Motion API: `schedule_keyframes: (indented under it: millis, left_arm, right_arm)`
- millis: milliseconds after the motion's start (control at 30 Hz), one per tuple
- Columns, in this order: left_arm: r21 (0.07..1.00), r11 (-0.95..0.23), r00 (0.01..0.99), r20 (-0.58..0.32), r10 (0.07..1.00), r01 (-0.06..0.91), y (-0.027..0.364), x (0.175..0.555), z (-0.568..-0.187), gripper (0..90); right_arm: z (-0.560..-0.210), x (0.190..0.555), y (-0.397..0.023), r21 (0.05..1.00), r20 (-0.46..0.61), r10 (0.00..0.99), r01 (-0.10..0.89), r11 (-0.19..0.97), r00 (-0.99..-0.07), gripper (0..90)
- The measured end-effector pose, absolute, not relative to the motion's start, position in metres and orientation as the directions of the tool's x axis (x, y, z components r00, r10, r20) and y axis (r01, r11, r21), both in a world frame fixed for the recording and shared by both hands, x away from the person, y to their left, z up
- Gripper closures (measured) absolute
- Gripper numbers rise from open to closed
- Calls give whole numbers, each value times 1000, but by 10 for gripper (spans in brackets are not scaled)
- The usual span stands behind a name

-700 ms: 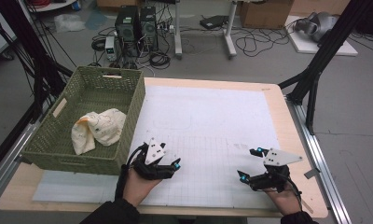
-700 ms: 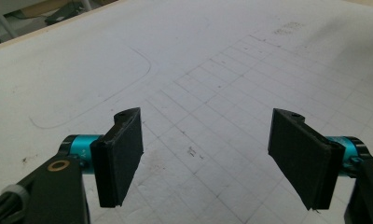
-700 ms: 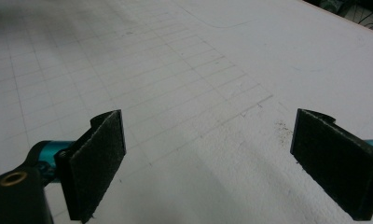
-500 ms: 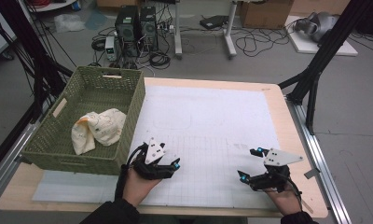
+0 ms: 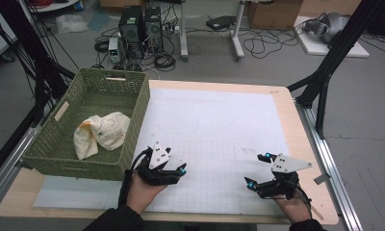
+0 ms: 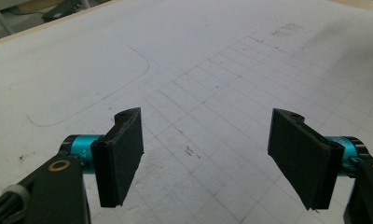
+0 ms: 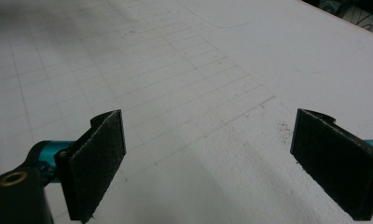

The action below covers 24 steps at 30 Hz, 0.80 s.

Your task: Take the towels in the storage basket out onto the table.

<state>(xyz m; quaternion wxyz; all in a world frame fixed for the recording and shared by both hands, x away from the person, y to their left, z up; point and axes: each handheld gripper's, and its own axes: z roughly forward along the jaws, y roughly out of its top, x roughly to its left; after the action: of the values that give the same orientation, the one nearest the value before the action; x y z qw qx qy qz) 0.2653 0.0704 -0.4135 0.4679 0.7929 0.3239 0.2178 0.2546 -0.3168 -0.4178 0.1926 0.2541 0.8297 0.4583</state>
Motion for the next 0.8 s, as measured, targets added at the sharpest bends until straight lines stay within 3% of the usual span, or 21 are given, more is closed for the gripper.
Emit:
schedule_keyframes:
  millis: [800]
  left_arm:
    - [876, -319, 700, -29, 713, 362, 70, 275, -406, 282]
  right_arm:
    - [-418, 253, -317, 857, -84, 597, 248, 452, -798, 92]
